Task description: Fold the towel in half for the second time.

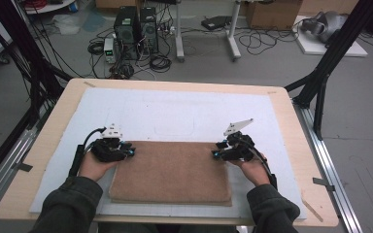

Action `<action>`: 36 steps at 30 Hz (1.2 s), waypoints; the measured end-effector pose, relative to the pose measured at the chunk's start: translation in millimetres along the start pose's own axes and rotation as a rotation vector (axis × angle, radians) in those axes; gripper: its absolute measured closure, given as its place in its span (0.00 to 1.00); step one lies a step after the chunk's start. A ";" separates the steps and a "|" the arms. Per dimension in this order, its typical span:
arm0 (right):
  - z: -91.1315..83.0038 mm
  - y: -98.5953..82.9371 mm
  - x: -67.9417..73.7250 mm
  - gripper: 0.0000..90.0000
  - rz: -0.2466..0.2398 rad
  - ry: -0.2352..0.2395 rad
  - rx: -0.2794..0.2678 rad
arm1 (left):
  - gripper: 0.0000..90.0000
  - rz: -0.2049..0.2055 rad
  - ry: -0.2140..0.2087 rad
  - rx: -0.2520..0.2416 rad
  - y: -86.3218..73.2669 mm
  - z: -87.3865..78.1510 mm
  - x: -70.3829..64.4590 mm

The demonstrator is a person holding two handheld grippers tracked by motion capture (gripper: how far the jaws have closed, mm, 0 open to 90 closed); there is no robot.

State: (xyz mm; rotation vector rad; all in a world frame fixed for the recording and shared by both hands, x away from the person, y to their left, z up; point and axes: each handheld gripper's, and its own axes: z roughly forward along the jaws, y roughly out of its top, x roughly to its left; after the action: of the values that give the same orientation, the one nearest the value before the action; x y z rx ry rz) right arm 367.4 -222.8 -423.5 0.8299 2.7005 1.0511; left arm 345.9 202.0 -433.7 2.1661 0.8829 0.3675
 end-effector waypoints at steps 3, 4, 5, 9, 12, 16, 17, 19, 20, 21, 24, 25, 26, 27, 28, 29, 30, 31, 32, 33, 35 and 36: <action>2.8 1.1 3.0 0.90 -0.012 0.001 0.021 | 0.95 0.002 0.047 -0.022 4.6 -0.5 -2.5; 0.4 3.1 5.8 0.91 -0.036 -0.016 0.022 | 0.95 -0.003 0.061 -0.048 6.0 -2.2 -1.6; -3.1 4.6 6.6 0.91 -0.034 -0.032 0.010 | 0.95 -0.015 0.071 -0.066 7.4 -3.6 0.0; -16.3 5.7 12.1 0.80 -0.016 -0.040 -0.047 | 0.80 -0.042 0.083 -0.059 7.6 -9.1 -1.0; -26.5 -0.4 26.7 0.75 -0.037 -0.002 -0.116 | 0.70 -0.030 0.035 -0.115 1.4 -28.2 -13.0; -36.7 -12.9 46.9 0.73 -0.050 0.024 -0.153 | 0.67 -0.013 -0.025 -0.137 -11.6 -43.4 -28.6; -37.3 -15.2 50.2 0.72 -0.054 0.041 -0.156 | 0.68 0.008 -0.020 -0.114 -15.6 -43.1 -32.7; -36.5 -21.2 59.7 0.71 -0.069 0.057 -0.132 | 0.70 0.021 -0.014 -0.077 -24.8 -40.0 -35.1; -34.8 -24.8 63.7 0.70 -0.080 0.038 -0.113 | 0.70 0.010 -0.007 -0.071 -29.7 -37.9 -33.9; -32.7 -28.9 65.9 0.69 -0.080 0.037 -0.097 | 0.70 -0.001 -0.002 -0.066 -34.0 -36.0 -31.9; -28.2 -43.0 66.0 0.67 -0.053 0.036 -0.076 | 0.68 -0.037 -0.014 -0.100 -43.2 -33.2 -28.5; -26.6 -47.7 64.7 0.67 -0.039 0.043 -0.081 | 0.68 -0.036 -0.014 -0.103 -44.2 -32.8 -28.9; -25.7 -51.9 64.0 0.67 -0.022 0.050 -0.089 | 0.68 -0.035 -0.013 -0.102 -44.3 -32.9 -29.4; -25.6 -55.3 62.9 0.68 -0.018 0.054 -0.104 | 0.68 -0.029 -0.008 -0.102 -44.3 -32.9 -29.9; -26.1 -57.3 63.3 0.68 -0.017 0.052 -0.112 | 0.68 -0.031 -0.008 -0.102 -44.1 -33.0 -30.0; -26.3 -58.2 63.4 0.68 -0.018 0.051 -0.115 | 0.67 -0.043 -0.014 -0.102 -43.2 -33.2 -29.5; -27.2 -56.9 63.1 0.67 -0.012 0.060 -0.106 | 0.65 -0.048 -0.020 -0.102 -42.2 -33.8 -28.8; -27.9 -54.7 62.4 0.65 -0.016 0.062 -0.102 | 0.64 -0.054 -0.026 -0.099 -39.9 -35.2 -27.2; -29.4 -50.9 61.0 0.60 -0.016 0.067 -0.102 | 0.64 -0.057 -0.024 -0.105 -36.9 -36.3 -25.2; -31.1 -45.5 59.6 0.58 -0.005 0.072 -0.109 | 0.63 -0.061 -0.015 -0.118 -32.1 -37.0 -21.9; -33.5 -31.6 53.7 0.54 -0.023 0.043 -0.105 | 0.59 -0.077 0.005 -0.126 -24.2 -36.2 -14.7; -33.6 -23.9 49.1 0.52 -0.026 0.025 -0.102 | 0.56 -0.084 0.013 -0.128 -19.2 -35.2 -9.7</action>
State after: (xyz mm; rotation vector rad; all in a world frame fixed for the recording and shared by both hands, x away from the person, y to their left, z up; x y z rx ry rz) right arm 305.2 -230.7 -410.2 0.7677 2.6444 1.1897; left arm 312.0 223.4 -424.0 2.0054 0.9288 0.3862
